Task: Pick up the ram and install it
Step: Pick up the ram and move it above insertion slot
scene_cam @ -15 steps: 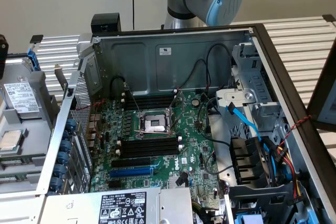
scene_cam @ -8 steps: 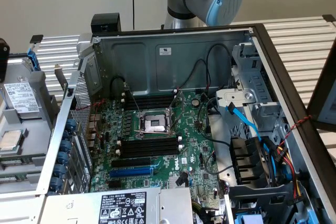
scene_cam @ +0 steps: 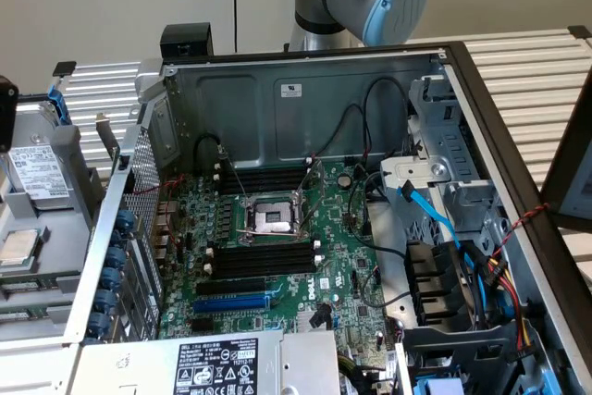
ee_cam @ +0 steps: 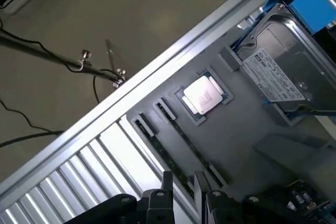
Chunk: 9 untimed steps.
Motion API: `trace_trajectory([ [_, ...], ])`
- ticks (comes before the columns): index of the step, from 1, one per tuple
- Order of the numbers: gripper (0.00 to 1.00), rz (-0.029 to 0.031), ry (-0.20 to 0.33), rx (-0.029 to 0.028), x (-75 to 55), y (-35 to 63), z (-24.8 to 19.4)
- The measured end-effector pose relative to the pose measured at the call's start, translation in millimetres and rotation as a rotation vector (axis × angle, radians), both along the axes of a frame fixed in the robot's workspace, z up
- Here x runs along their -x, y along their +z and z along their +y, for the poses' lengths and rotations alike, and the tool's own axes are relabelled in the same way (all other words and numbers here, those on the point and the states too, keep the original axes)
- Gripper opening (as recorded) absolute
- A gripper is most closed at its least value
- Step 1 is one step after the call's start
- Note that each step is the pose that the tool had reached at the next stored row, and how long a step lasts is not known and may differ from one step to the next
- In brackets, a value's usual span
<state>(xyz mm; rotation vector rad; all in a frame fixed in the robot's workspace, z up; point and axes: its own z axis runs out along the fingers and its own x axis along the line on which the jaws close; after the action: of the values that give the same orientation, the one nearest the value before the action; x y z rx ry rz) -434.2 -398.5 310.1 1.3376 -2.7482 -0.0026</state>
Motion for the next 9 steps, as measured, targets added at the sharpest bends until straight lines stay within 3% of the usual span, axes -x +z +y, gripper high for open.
trace_trajectory([
  [9,0.31,0.0,0.164,0.0,0.0,-10.2,0.0],
])
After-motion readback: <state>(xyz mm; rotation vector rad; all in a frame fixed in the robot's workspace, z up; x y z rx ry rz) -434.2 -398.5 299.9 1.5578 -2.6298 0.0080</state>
